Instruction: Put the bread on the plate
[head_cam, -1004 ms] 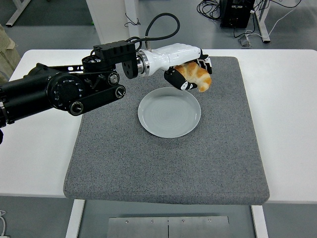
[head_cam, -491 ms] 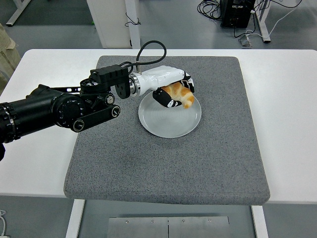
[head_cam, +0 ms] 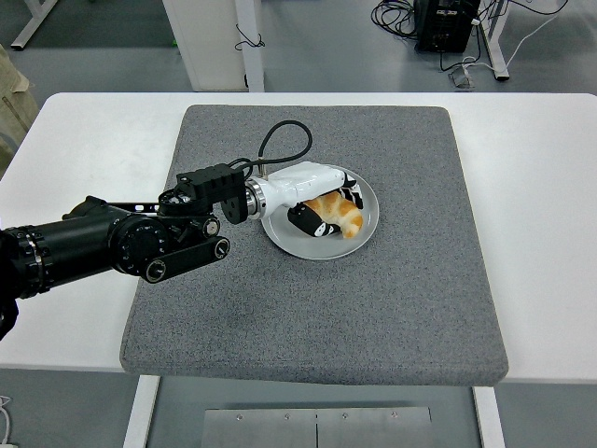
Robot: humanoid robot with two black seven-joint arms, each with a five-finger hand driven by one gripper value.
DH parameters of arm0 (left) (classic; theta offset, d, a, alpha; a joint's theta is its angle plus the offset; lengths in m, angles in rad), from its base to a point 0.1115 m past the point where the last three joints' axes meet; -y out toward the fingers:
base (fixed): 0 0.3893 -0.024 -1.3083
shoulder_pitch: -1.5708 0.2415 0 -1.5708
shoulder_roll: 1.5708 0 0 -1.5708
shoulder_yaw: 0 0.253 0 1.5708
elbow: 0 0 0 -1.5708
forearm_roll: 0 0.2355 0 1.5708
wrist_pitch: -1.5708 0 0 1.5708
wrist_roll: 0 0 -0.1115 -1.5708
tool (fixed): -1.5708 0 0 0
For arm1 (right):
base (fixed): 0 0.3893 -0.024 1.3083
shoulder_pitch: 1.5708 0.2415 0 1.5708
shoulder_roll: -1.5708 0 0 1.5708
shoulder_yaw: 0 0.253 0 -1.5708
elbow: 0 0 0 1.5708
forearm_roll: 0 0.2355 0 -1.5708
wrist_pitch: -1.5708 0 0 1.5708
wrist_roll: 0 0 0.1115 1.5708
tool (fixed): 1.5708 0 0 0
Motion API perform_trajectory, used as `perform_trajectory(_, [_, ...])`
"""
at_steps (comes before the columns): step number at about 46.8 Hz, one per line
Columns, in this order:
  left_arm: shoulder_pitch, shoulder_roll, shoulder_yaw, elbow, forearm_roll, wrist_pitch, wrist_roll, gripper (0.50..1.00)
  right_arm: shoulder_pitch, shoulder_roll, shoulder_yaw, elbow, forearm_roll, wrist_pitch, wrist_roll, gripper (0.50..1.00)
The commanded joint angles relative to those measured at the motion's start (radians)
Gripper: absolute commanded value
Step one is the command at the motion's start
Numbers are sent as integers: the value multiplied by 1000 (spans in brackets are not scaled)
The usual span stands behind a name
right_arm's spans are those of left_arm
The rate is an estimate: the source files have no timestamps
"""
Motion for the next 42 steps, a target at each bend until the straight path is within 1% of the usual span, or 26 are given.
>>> perform_trajectory(1, [5, 0, 0, 3, 1, 0, 2, 500, 0, 0, 0, 0, 0, 0, 0, 1000])
perform_trajectory(5, [5, 2, -2, 6, -5, -2, 8, 500, 0, 0, 0, 0, 0, 0, 0, 1000])
perform_trajectory(6, [5, 3, -2, 8, -8, -2, 8, 541, 0, 0, 0, 0, 0, 0, 0, 1000])
perform_trajectory(7, [5, 3, -2, 9, -8, -2, 5, 666, 0, 0, 0, 0, 0, 0, 0, 1000])
perform_trajectory(8, [5, 3, -2, 9, -10, -2, 5, 777, 0, 0, 0, 0, 0, 0, 0, 1000])
perform_trajectory(9, [5, 3, -2, 11, -10, -2, 6, 807, 0, 0, 0, 0, 0, 0, 0, 1000])
perform_trajectory(10, [5, 3, -2, 11, -11, -2, 6, 808, 0, 0, 0, 0, 0, 0, 0, 1000])
perform_trajectory(11, [5, 5, -2, 11, -13, -2, 3, 826, 0, 0, 0, 0, 0, 0, 0, 1000])
perform_trajectory(12, [5, 6, -2, 12, -14, -2, 3, 885, 0, 0, 0, 0, 0, 0, 0, 1000])
perform_trajectory(13, [5, 6, -2, 14, -14, -2, 3, 968, 0, 0, 0, 0, 0, 0, 0, 1000])
perform_trajectory(14, [5, 6, -3, 15, -16, -2, 3, 986, 0, 0, 0, 0, 0, 0, 0, 1000])
perform_trajectory(42, [-12, 28, -12, 12, -19, -3, 3, 986, 0, 0, 0, 0, 0, 0, 0, 1000])
